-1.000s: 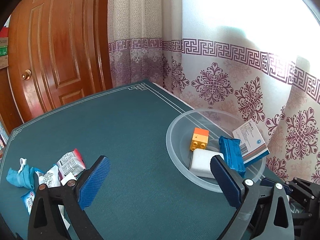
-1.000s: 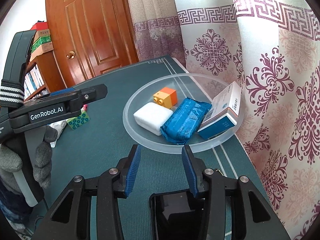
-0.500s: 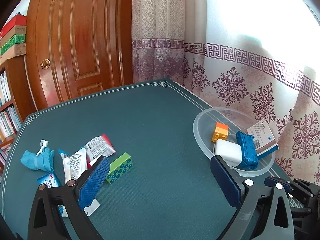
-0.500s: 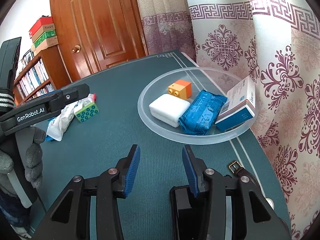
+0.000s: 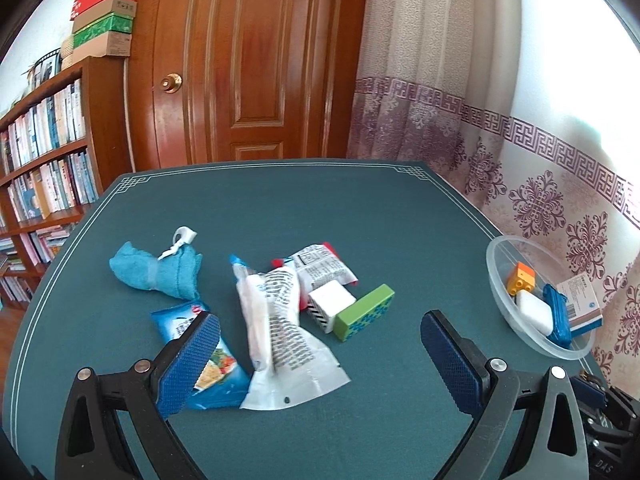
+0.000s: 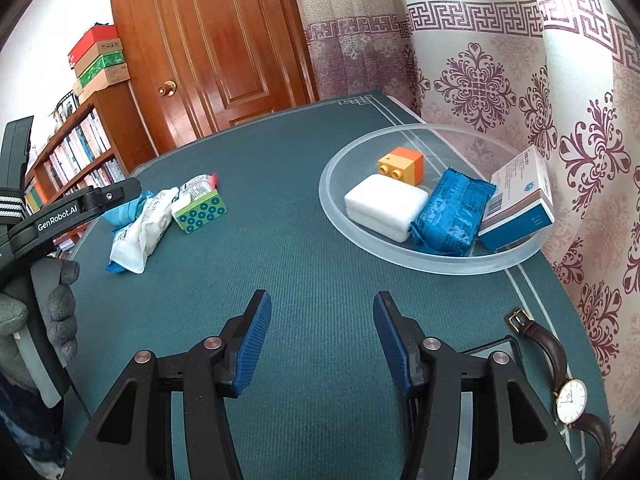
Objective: Organize objects
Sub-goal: 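Withdraw both grippers from the basin back toward the pile, then grasp the blue cracker packet with the left gripper, then lift the cracker packet with the left gripper while the right gripper grasps the green dotted block, then carry the green block into the basin and open the right gripper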
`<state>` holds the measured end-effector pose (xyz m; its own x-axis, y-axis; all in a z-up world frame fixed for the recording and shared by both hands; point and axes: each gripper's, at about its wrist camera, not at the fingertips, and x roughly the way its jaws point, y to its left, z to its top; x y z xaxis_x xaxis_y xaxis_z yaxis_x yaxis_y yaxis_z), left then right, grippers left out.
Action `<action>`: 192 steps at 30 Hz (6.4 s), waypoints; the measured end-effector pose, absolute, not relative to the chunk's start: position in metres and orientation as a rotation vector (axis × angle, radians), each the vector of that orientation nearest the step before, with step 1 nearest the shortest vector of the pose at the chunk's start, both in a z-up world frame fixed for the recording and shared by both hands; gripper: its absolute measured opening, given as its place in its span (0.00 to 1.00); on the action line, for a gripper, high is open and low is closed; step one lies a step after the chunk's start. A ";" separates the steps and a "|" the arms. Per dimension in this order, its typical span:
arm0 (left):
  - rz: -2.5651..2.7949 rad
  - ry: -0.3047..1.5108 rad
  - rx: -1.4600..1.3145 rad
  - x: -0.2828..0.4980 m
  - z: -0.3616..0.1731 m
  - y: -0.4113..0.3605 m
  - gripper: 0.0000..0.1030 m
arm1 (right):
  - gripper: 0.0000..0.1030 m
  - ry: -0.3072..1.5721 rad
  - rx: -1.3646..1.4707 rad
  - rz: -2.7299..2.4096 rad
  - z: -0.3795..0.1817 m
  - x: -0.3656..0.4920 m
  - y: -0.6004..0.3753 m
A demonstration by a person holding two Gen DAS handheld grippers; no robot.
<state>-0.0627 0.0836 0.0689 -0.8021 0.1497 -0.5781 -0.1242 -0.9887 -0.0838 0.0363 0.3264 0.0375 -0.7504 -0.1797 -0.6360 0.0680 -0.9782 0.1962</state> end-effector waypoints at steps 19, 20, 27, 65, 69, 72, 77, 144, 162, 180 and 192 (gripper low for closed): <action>3.025 -0.306 -1.217 -0.094 0.030 -0.003 0.99 | 0.53 -0.189 1.086 -2.688 0.024 0.023 0.283; 3.020 -0.295 -1.231 -0.097 0.028 -0.001 0.99 | 0.53 -0.185 1.086 -2.683 0.024 0.022 0.281; 3.028 -0.191 -1.312 -0.115 0.015 0.008 0.99 | 0.53 -0.167 1.080 -2.663 0.023 0.021 0.272; 2.966 -0.264 -1.197 -0.090 0.034 -0.012 0.40 | 0.64 -0.036 1.095 -2.557 0.023 -0.086 0.196; 2.958 -0.271 -1.180 -0.086 0.035 -0.010 0.40 | 0.64 -0.036 1.094 -2.545 0.021 -0.104 0.187; 2.951 -0.276 -1.165 -0.085 0.038 -0.009 0.40 | 0.65 -0.025 1.092 -2.541 0.021 -0.112 0.181; 2.944 -0.285 -1.151 -0.083 0.040 -0.010 0.40 | 0.65 0.040 1.099 -2.543 0.020 -0.122 0.169; 2.850 -0.342 -1.073 -0.074 0.046 -0.004 0.40 | 0.15 0.034 1.082 -2.701 0.040 -0.111 0.196; 2.813 -0.287 -1.034 -0.070 0.049 0.012 0.40 | 0.15 -0.115 1.005 -2.791 0.075 -0.045 0.264; 2.811 -0.270 -1.044 -0.069 0.046 0.016 0.40 | 0.15 -0.232 0.909 -3.139 0.099 -0.035 0.363; 2.810 -0.243 -1.058 -0.069 0.043 0.019 0.40 | 0.16 -0.357 1.022 -3.135 0.075 -0.059 0.400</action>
<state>-0.0688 0.0189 0.0432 -0.7461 0.1763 -0.6421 -0.0634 -0.9788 -0.1950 -0.0594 0.4001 0.0749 -0.7963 0.0986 -0.5968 -0.2304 -0.9617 0.1485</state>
